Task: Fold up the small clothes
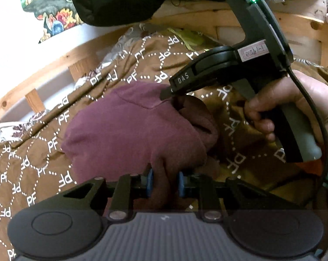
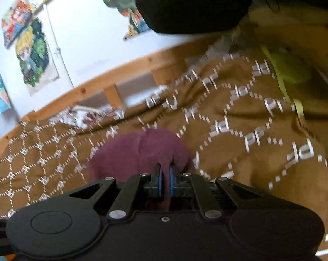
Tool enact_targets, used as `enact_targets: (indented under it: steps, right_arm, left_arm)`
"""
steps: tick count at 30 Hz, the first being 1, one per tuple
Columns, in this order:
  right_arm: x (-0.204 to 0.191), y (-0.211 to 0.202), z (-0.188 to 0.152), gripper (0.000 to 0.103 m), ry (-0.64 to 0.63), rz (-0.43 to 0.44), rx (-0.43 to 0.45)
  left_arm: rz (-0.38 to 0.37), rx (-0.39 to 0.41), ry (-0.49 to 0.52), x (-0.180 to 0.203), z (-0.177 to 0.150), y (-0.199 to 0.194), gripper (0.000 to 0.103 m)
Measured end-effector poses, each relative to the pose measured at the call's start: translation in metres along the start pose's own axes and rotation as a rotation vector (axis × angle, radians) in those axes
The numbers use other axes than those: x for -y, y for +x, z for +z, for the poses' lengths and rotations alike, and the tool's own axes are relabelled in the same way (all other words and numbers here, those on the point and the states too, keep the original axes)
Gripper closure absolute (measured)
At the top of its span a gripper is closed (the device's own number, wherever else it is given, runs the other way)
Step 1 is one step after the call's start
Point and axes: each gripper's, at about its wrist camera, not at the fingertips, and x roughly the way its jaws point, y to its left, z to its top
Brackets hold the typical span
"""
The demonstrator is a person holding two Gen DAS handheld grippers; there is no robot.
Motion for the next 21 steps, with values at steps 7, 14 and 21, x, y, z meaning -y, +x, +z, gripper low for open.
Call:
enact_targets:
  steps: [7, 14, 21]
  right_arm:
    - [0.006, 0.010, -0.013, 0.097, 0.002, -0.028, -0.029]
    - [0.008, 0.008, -0.015, 0.082, 0.017, -0.045, -0.031]
    - [0.013, -0.010, -0.014, 0.043, 0.050, -0.093, -0.017]
  left_arm:
    - [-0.036, 0.038, -0.033, -0.005, -0.003, -0.020, 0.039]
    - [-0.035, 0.077, -0.197, -0.034, -0.008, -0.041, 0.013]
    - [0.032, 0.086, -0.478, -0.087, -0.020, -0.046, 0.001]
